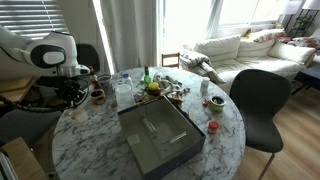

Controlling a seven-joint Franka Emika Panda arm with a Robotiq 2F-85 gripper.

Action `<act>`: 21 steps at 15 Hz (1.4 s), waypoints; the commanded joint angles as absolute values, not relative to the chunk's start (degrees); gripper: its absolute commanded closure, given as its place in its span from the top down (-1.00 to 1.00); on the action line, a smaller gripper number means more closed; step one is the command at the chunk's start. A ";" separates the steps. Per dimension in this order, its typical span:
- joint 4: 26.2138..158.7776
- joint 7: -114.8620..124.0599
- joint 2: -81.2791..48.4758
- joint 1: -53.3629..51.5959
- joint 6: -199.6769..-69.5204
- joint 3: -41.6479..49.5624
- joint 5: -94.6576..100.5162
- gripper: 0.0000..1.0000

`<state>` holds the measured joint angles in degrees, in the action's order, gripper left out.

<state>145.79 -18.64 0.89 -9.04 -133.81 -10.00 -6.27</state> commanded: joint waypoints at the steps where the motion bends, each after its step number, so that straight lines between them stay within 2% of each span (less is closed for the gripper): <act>1: 148.43 -18.10 2.74 -8.91 -135.24 -9.23 -6.46 -0.85; 21: 149.29 -17.63 2.21 -9.05 -139.32 -8.76 -5.60 -0.85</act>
